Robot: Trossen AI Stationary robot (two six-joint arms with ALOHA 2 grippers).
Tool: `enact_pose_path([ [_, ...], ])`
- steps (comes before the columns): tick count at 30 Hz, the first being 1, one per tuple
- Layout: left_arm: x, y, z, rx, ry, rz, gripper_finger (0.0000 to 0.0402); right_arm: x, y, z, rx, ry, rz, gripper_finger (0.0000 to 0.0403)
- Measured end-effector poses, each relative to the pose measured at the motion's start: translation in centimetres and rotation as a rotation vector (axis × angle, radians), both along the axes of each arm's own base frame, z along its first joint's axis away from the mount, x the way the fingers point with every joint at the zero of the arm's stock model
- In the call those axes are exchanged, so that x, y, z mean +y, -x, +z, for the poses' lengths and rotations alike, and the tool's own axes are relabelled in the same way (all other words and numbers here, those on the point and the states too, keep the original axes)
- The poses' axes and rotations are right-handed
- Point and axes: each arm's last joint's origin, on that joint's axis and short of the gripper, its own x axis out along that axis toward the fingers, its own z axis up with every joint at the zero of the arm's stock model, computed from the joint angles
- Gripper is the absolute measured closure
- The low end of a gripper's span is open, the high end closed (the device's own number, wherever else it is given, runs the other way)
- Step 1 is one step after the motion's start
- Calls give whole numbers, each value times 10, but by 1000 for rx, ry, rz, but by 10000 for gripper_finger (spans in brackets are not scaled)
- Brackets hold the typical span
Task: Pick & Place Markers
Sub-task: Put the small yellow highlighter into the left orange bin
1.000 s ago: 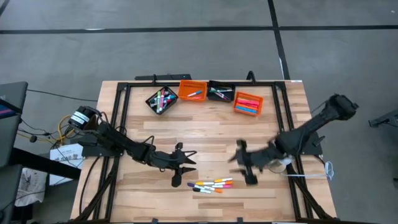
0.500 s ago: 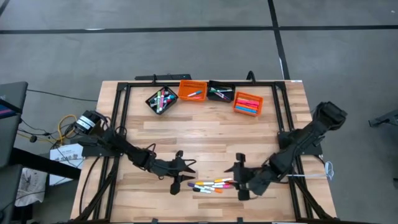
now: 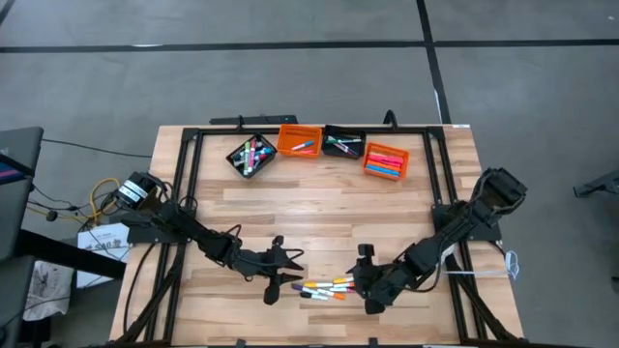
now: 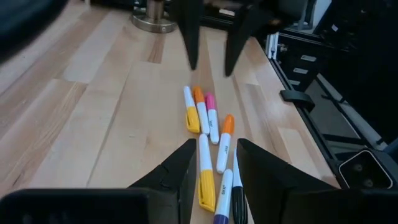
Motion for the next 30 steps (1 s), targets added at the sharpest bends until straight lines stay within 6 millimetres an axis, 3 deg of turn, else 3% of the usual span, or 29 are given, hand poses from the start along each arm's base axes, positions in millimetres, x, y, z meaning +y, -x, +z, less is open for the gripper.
enact_pose_path([
  [11, 0, 0, 0, -1, 4, 1, 287, -13, -7, -27, 124, 56, -70, 243],
  [30, 0, 0, 1, -4, 6, 0, 287, -12, -6, -29, 145, 49, -44, 250],
])
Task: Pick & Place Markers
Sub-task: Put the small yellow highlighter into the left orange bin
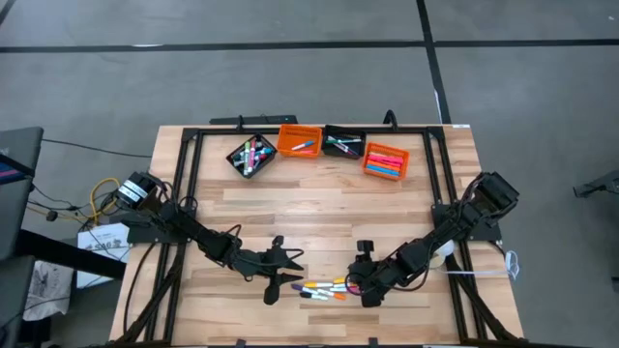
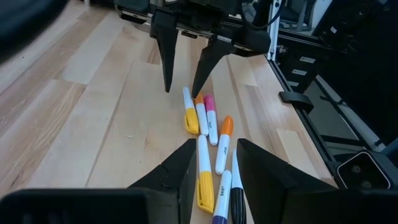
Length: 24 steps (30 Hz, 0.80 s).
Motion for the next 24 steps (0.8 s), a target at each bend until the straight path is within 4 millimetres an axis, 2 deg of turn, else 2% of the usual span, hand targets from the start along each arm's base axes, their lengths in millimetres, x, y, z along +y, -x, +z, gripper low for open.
enact_pose_path([
  [24, 0, 0, 1, -4, 3, 0, 287, 5, 7, -3, -5, -14, 13, 263],
])
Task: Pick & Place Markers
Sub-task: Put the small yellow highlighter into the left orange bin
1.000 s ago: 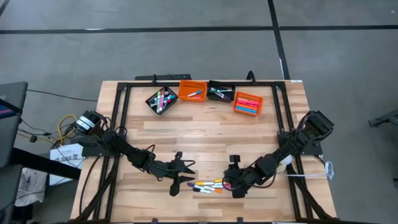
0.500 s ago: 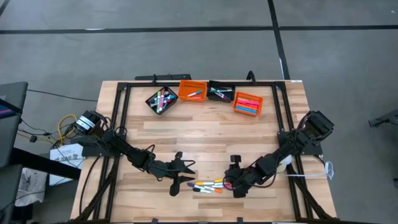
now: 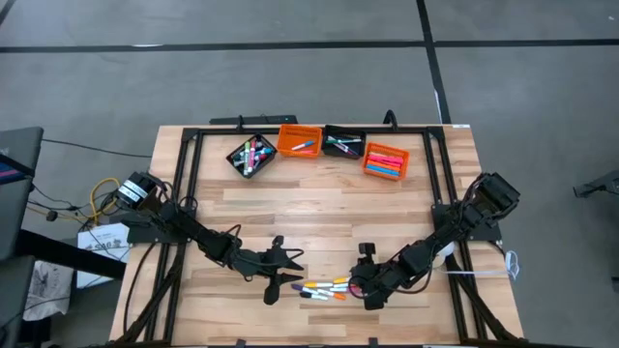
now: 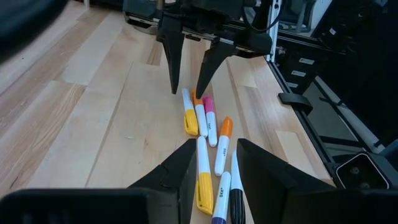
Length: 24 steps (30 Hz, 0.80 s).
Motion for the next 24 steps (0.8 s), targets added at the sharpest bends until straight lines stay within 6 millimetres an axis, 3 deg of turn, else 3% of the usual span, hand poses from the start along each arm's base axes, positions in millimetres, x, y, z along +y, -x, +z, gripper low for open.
enact_pose_path([
  [11, 0, 0, 0, -2, 4, 1, 287, -1, 0, -1, 8, 7, -1, 264],
  [18, 0, 0, 0, -4, 6, 1, 287, 0, -4, -23, 49, 49, -12, 266],
  [24, 0, 0, 1, -5, 7, 1, 287, -3, -6, -28, 63, 57, -23, 267],
])
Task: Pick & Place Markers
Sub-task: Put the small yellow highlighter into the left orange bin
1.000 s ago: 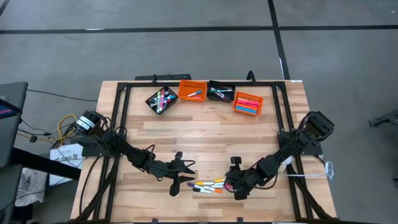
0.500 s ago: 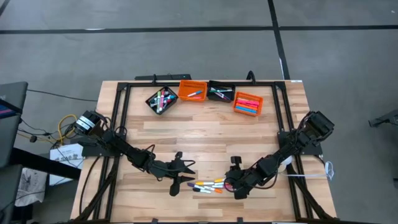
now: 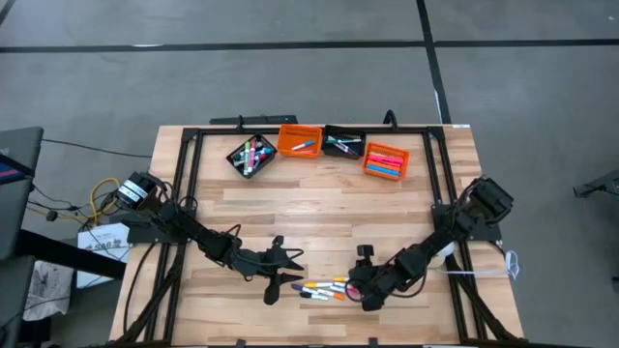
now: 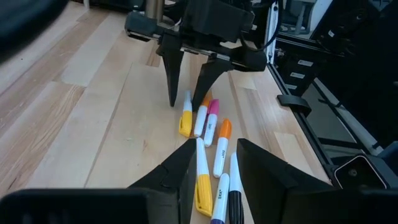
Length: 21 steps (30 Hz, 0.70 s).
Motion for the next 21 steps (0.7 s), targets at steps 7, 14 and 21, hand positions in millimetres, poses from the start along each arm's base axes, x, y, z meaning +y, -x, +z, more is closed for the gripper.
enact_pose_path([
  [7, 0, 0, 0, 0, 0, 0, 287, -7, -3, 10, -12, -38, -9, 325],
  [14, 0, 0, 0, -6, -32, -9, 287, -24, -9, 26, -48, -2, -15, 388],
  [21, 12, 0, 17, -28, -77, 3, 287, -51, -19, 49, -94, 12, -47, 366],
])
